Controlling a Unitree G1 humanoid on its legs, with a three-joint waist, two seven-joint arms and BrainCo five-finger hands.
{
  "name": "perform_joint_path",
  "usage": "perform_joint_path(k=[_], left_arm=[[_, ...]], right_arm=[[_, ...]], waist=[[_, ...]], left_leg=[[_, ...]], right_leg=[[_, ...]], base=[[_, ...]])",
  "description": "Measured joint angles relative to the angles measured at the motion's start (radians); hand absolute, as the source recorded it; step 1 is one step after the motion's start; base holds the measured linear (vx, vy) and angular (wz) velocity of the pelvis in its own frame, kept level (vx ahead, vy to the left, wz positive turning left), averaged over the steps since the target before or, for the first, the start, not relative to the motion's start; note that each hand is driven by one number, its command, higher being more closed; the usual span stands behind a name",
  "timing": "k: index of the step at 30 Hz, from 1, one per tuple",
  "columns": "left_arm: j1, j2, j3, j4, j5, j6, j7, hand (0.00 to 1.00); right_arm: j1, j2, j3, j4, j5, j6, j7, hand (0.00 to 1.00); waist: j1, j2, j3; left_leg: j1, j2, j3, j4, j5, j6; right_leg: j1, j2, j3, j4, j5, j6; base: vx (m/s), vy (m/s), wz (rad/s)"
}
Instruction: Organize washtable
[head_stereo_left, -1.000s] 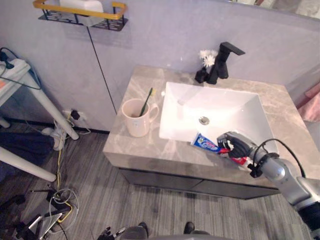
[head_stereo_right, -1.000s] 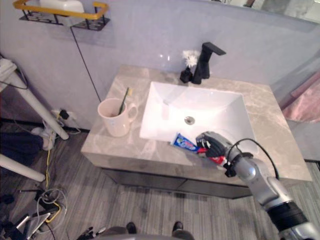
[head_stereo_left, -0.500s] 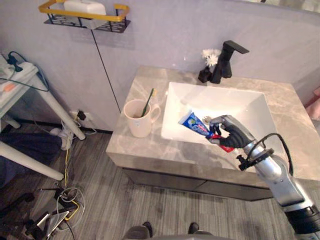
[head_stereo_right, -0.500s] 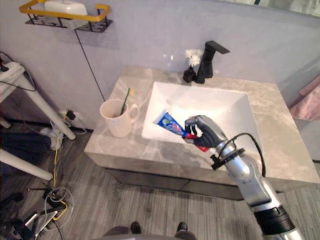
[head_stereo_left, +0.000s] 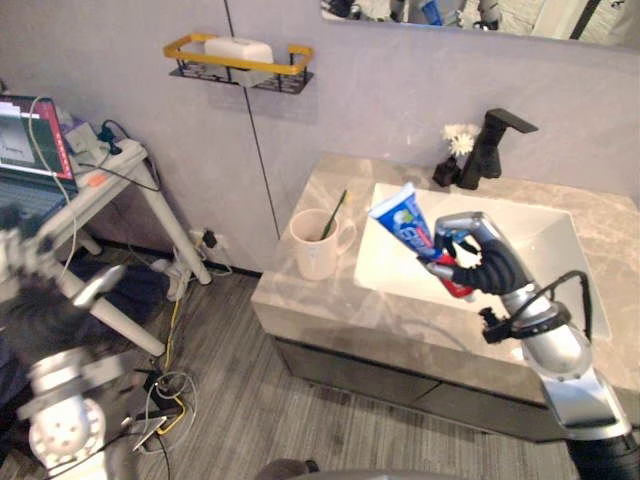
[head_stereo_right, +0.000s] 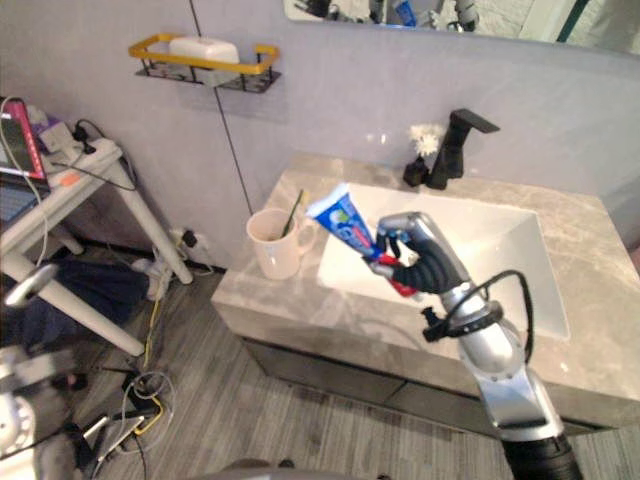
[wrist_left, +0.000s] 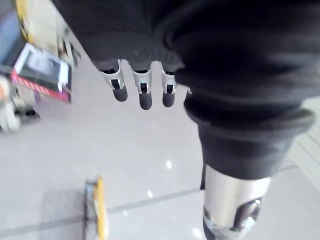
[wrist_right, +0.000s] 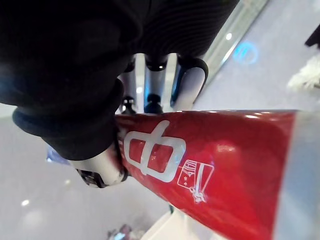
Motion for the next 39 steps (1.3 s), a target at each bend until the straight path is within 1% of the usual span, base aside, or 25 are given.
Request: perform_joint_path(k=[1, 2, 3, 5, 7, 8, 10, 12, 15, 20, 23, 26, 27, 31, 33, 39], left_arm=[[-0.002, -0.001, -0.017, -0.013, -0.001, 0.000, -0.004, 0.00], [-0.012, -0.006, -0.107, -0.071, -0.016, 0.000, -0.029, 0.00], [-0.016, -0.007, -0.138, -0.088, -0.017, -0.001, -0.037, 0.00], [-0.035, -0.007, -0.252, -0.116, -0.047, -0.001, -0.066, 0.00], [-0.041, -0.007, -0.319, -0.117, -0.080, 0.000, -0.082, 0.00], [-0.052, -0.007, -0.393, -0.116, -0.116, 0.002, -0.093, 0.00], [-0.065, -0.006, -0.460, -0.115, -0.151, 0.004, -0.105, 0.00], [-0.103, -0.006, -0.548, -0.087, -0.212, 0.009, -0.123, 0.00], [-0.136, -0.005, -0.602, -0.049, -0.234, 0.023, -0.122, 0.00], [-0.180, 0.017, -0.682, -0.020, -0.235, 0.047, -0.121, 0.00], [-0.227, 0.023, -0.721, 0.004, -0.240, 0.050, -0.121, 0.00], [-0.259, 0.023, -0.750, 0.033, -0.254, 0.051, -0.116, 0.00], [-0.264, 0.023, -0.763, 0.039, -0.254, 0.051, -0.114, 1.00], [-0.278, 0.023, -0.785, 0.047, -0.254, 0.053, -0.092, 1.00], [-0.300, 0.022, -0.784, 0.076, -0.254, 0.054, -0.068, 1.00], [-0.334, 0.021, -0.784, 0.100, -0.255, 0.054, -0.031, 1.00]], right_arm=[[-0.001, 0.003, 0.005, 0.000, 0.000, 0.000, 0.000, 1.00], [-0.012, 0.019, 0.032, 0.000, -0.001, 0.002, 0.005, 1.00], [-0.018, 0.023, 0.041, 0.000, -0.001, 0.003, 0.005, 1.00], [-0.030, 0.033, 0.062, 0.000, -0.001, 0.004, 0.005, 1.00], [-0.045, 0.043, 0.076, 0.000, -0.001, 0.006, 0.004, 1.00], [-0.070, 0.053, 0.100, 0.000, -0.002, 0.007, 0.003, 1.00], [-0.101, 0.065, 0.133, 0.000, -0.002, 0.011, 0.001, 1.00], [-0.135, 0.076, 0.184, 0.002, -0.002, 0.020, -0.005, 1.00], [-0.159, 0.088, 0.217, 0.004, -0.002, 0.026, -0.010, 1.00], [-0.215, 0.098, 0.255, 0.011, -0.002, 0.037, -0.027, 1.00], [-0.225, 0.098, 0.286, 0.016, -0.003, 0.039, -0.027, 1.00], [-0.236, 0.098, 0.317, 0.024, -0.003, 0.041, -0.027, 1.00], [-0.243, 0.098, 0.328, 0.026, -0.003, 0.041, -0.027, 1.00], [-0.264, 0.098, 0.350, 0.043, -0.003, 0.041, -0.027, 1.00], [-0.267, 0.098, 0.368, 0.052, -0.003, 0.041, -0.027, 1.00], [-0.265, 0.096, 0.387, 0.064, -0.002, 0.034, -0.022, 1.00]], waist=[[0.000, 0.000, 0.000], [-0.001, 0.000, 0.000], [-0.003, 0.000, 0.000], [-0.004, 0.001, -0.001], [-0.004, 0.001, -0.001], [-0.004, 0.000, -0.002], [-0.005, -0.001, -0.003], [-0.004, -0.002, -0.017], [-0.003, -0.005, -0.034], [-0.006, -0.008, -0.037], [-0.008, -0.012, -0.039], [-0.008, -0.013, -0.040], [-0.010, -0.013, -0.040], [-0.019, -0.014, -0.041], [-0.023, -0.018, -0.043], [-0.026, -0.019, -0.044]], left_leg=[[0.000, 0.000, 0.000, 0.000, 0.000, 0.000], [0.000, 0.000, 0.000, 0.001, 0.001, 0.001], [0.001, 0.000, 0.000, 0.001, 0.001, 0.001], [0.006, 0.000, 0.001, 0.001, 0.001, 0.001], [0.007, 0.000, 0.002, 0.001, 0.001, 0.002], [0.008, 0.002, 0.004, 0.001, 0.002, 0.002], [0.011, 0.004, 0.009, 0.000, 0.002, 0.002], [0.015, 0.006, 0.015, -0.004, 0.002, 0.002], [0.017, 0.009, 0.020, -0.004, 0.002, 0.002], [0.024, 0.012, 0.034, -0.008, 0.005, -0.001], [0.036, 0.012, 0.035, -0.034, 0.021, 0.000], [0.041, 0.011, 0.037, -0.041, 0.024, -0.001], [0.042, 0.011, 0.039, -0.041, 0.024, -0.001], [0.045, 0.011, 0.043, -0.047, 0.027, -0.001], [0.051, 0.011, 0.044, -0.062, 0.034, -0.002], [0.051, 0.011, 0.055, -0.066, 0.034, -0.001]], right_leg=[[0.000, 0.000, 0.000, 0.000, 0.000, 0.000], [0.001, 0.000, 0.000, 0.000, 0.000, 0.000], [0.001, 0.000, 0.001, 0.001, 0.000, 0.000], [0.006, 0.000, 0.001, 0.001, 0.000, 0.000], [0.007, 0.000, 0.004, 0.001, 0.000, 0.000], [0.006, 0.001, 0.011, 0.002, 0.000, 0.000], [0.006, 0.002, 0.014, 0.003, 0.001, 0.001], [0.005, 0.003, 0.017, 0.003, 0.001, 0.001], [0.003, 0.006, 0.021, 0.004, 0.001, 0.001], [-0.003, 0.011, 0.037, 0.009, 0.001, 0.001], [-0.003, 0.011, 0.039, 0.011, 0.001, 0.001], [-0.003, 0.012, 0.041, 0.012, 0.001, 0.001], [-0.004, 0.013, 0.043, 0.013, 0.001, 0.001], [-0.005, 0.013, 0.047, 0.013, 0.001, 0.000], [-0.006, 0.013, 0.048, 0.013, 0.001, 0.000], [-0.016, 0.014, 0.065, 0.016, 0.002, 0.000]], base=[[-0.03, -0.012, 0.01], [0.00, 0.000, 0.00], [-0.03, -0.017, -0.01], [-0.02, -0.010, 0.00], [-0.02, -0.008, -0.01], [-0.04, -0.019, -0.05], [-0.04, -0.021, -0.07], [-0.03, -0.021, -0.08], [-0.01, -0.022, -0.05], [-0.04, -0.015, -0.08], [-0.03, -0.018, -0.02], [-0.03, -0.012, -0.03], [-0.03, -0.005, -0.04], [-0.01, -0.001, -0.02], [0.00, 0.000, 0.00], [-0.01, 0.002, -0.06]])
